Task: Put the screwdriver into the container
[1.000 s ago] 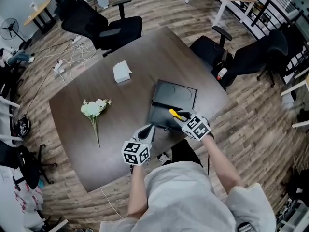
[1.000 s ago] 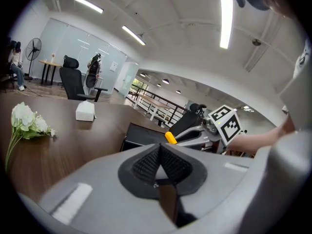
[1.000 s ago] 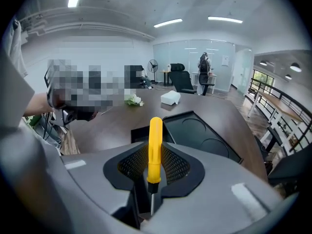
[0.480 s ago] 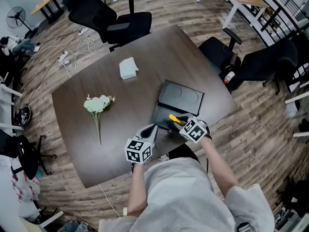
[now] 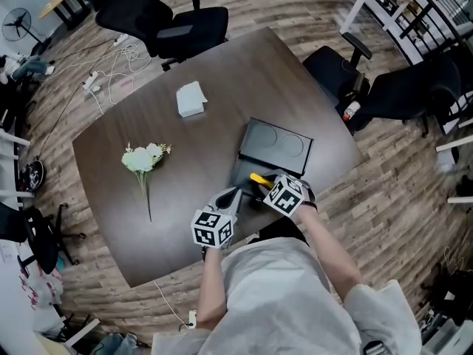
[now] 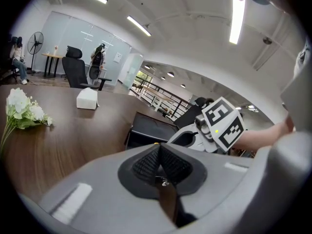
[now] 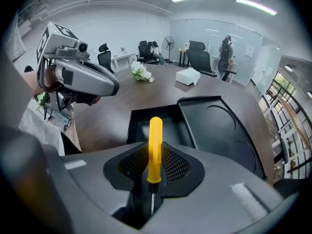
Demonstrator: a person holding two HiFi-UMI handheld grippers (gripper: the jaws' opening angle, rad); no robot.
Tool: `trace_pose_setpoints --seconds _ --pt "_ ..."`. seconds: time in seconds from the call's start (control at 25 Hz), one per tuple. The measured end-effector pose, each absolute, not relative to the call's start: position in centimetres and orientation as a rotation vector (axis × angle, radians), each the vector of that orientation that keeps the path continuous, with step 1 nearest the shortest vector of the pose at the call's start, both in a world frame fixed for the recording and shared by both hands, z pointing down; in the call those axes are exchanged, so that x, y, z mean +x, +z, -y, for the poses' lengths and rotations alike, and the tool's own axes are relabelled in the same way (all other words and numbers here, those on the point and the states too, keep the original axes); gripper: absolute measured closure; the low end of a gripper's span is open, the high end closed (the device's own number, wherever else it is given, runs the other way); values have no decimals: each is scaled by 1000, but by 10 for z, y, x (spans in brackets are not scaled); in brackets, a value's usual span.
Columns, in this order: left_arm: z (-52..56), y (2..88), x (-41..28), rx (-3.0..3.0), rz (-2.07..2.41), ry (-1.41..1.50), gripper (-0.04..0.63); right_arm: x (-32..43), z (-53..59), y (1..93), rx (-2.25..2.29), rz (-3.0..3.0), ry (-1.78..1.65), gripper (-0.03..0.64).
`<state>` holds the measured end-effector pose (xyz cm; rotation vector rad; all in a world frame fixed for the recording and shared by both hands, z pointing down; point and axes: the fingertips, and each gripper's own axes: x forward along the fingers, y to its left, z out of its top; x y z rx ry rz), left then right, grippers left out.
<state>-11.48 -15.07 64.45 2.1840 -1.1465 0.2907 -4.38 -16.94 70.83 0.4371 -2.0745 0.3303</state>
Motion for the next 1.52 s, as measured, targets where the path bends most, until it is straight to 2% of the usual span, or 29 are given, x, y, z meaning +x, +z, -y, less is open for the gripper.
trace_pose_setpoints --seconds 1.52 --pt "188 670 -135 2126 1128 304 541 -55 185 769 321 1863 259 535"
